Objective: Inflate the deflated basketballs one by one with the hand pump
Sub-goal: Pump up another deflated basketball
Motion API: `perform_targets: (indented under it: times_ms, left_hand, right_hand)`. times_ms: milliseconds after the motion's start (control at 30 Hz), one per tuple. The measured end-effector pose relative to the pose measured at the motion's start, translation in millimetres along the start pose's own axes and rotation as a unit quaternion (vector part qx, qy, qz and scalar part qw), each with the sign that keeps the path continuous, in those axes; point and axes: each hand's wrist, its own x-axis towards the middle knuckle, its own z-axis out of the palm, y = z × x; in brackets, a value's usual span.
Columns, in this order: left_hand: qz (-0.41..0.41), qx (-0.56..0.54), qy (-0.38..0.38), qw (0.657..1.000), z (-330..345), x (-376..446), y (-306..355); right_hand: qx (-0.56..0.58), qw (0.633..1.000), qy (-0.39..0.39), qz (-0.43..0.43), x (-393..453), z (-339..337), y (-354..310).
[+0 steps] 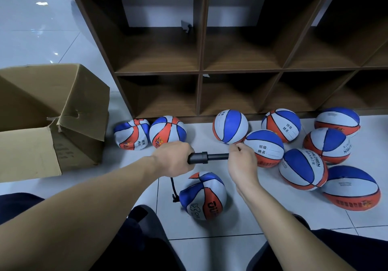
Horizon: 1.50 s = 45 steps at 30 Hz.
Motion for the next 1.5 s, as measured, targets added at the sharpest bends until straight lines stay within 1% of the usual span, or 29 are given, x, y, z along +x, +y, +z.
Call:
perform_targets:
  times_ms: [133,267,400,567,667,800,900,1033,1133,1300,1367,1500]
  left_hand:
    - [0.007,0.008,0.005,1.0,-1,1,12]
    - [0.018,0.021,0.009,1.0,2,2,22]
    - [0.024,0.028,0.006,0.999,2,1,19]
    - [0.035,0.028,0.004,0.999,1,1,11]
    - [0.032,0.032,0.004,0.999,3,0,0]
    - [0.005,0.027,-0.012,1.0,2,-2,-24]
    - [-0.006,0.021,-0.006,1.0,3,-2,-29]
    - [0.002,0.034,0.01,0.999,1,0,-17]
    - [0.003,0.023,0.01,1.0,2,-1,-9]
    - [0.009,0.016,0.025,1.0,5,0,6]
    - [0.011,0.009,0.028,1.0,5,1,12]
    - [0.021,0.012,0.023,0.999,5,1,21]
  right_hand:
    - [-0.013,0.999,-0.031,-0.013,-9,11,-1]
    - [-0.007,0.999,-0.053,-0.001,-17,20,0]
    - [0.003,0.998,-0.064,0.008,-18,22,0]
    - [-0.013,0.996,-0.09,0.016,-15,21,2]
    - [-0.004,0.996,-0.077,0.035,-7,12,4]
    - [0.037,0.996,-0.027,0.071,11,-12,9]
    - [0.041,0.997,-0.008,0.07,17,-22,8]
    - [0.026,0.999,0.018,0.041,16,-20,6]
    - [-0.005,1.0,0.023,0.004,4,-10,5]
    - [-0.025,0.998,0.03,-0.048,-16,5,-5]
    - [-0.032,0.998,0.02,-0.055,-20,10,-8]
    - [-0.033,0.999,-0.012,-0.036,-25,20,-4]
